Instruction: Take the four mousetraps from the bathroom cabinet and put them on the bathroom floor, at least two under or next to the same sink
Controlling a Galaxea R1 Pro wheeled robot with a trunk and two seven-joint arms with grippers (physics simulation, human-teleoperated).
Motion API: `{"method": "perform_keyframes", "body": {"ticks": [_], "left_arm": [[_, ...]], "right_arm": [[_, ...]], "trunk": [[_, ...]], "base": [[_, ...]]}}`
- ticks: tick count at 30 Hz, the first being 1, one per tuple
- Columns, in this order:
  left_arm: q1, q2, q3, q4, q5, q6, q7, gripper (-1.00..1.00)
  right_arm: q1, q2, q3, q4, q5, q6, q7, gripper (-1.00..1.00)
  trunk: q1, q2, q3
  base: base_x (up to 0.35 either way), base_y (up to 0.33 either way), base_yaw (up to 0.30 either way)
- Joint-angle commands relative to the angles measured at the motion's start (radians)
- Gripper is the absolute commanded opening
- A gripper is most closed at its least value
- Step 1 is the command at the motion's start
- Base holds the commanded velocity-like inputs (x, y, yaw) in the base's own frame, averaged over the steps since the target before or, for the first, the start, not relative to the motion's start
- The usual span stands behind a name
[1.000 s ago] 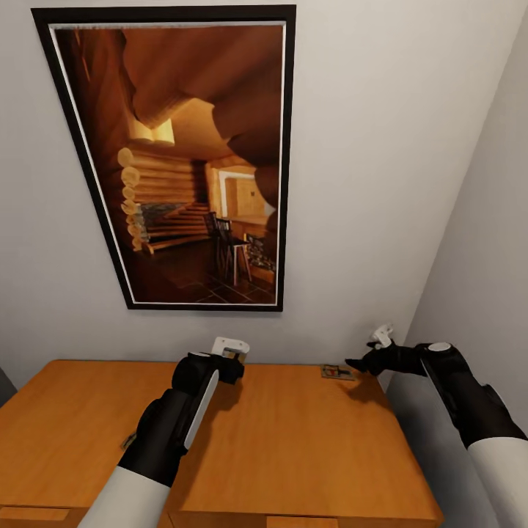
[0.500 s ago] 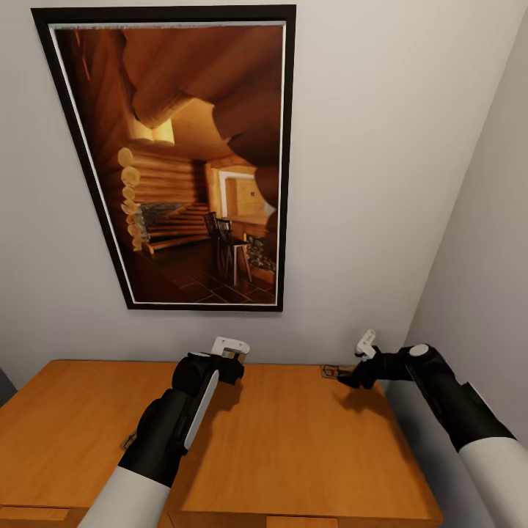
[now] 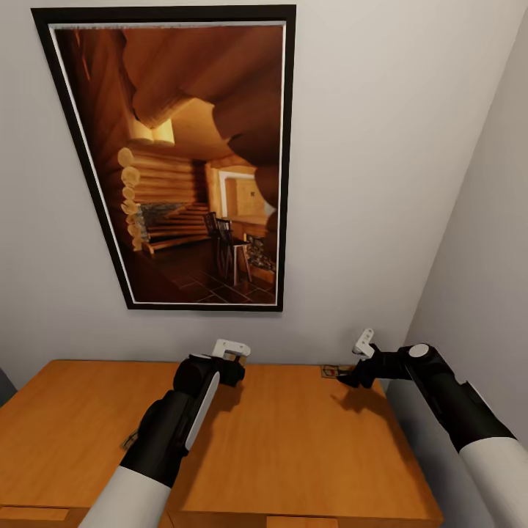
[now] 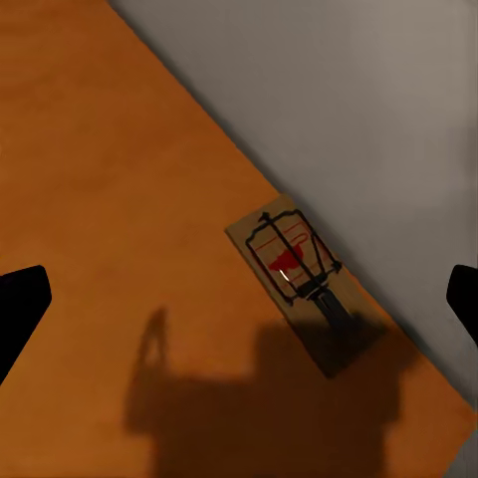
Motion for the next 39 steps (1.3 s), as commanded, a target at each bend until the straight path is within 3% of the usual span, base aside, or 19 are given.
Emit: {"method": "perform_keyframes", "body": {"ticks": [1,39], "left_arm": [[-0.001,0.000,-0.002,0.003,-0.007,0.002,-0.001,-1.00],[-0.001,0.000,-0.004,0.016,-0.010,-0.006,0.005,-1.00]], "right_arm": [[-0.001,-0.001,0.001,-0.002,0.004,0.005,0.004,1.00],[-0.001,-0.001,0.000,0.003,0.001,0.005,0.001,1.00]], "trunk": [[0.001,-0.002,-0.002],[0.001,-0.002,-0.002]], "base": [[0.000,0.000,0.000],[0.000,0.000,0.000]]}}
